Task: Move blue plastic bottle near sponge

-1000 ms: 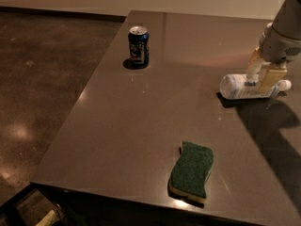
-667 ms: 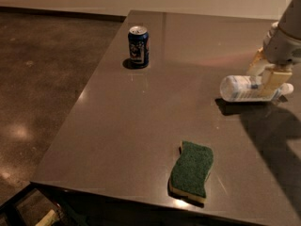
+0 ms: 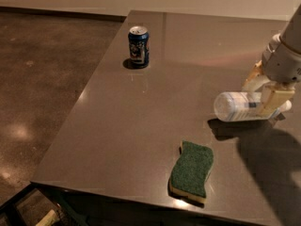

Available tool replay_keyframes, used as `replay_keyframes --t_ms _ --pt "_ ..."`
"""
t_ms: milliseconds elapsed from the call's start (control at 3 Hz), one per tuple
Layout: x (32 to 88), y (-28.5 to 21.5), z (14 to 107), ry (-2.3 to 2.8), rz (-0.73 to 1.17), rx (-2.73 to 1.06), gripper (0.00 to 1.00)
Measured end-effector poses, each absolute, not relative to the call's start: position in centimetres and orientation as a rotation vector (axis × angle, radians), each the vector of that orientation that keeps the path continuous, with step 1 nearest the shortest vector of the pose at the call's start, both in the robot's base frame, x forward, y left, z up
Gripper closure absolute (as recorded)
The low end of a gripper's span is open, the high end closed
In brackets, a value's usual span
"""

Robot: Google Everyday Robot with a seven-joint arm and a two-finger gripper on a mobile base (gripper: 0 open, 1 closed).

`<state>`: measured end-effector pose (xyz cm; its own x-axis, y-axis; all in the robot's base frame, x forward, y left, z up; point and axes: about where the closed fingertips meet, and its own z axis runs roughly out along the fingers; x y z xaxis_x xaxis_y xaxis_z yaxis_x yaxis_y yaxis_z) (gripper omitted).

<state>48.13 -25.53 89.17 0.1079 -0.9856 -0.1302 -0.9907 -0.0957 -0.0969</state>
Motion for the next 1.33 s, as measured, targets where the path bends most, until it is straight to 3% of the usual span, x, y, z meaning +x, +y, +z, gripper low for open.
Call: replay_keyframes --t_ms 333,667,1333 --pt "45.3 -23.8 88.4 1.976 0.045 -2.255 1.00" --pt "43.7 -22.3 87.3 1.978 0.050 -2.279 0.84" --pt "43.3 -20.9 86.6 1.978 0.068 -2.276 0.37"
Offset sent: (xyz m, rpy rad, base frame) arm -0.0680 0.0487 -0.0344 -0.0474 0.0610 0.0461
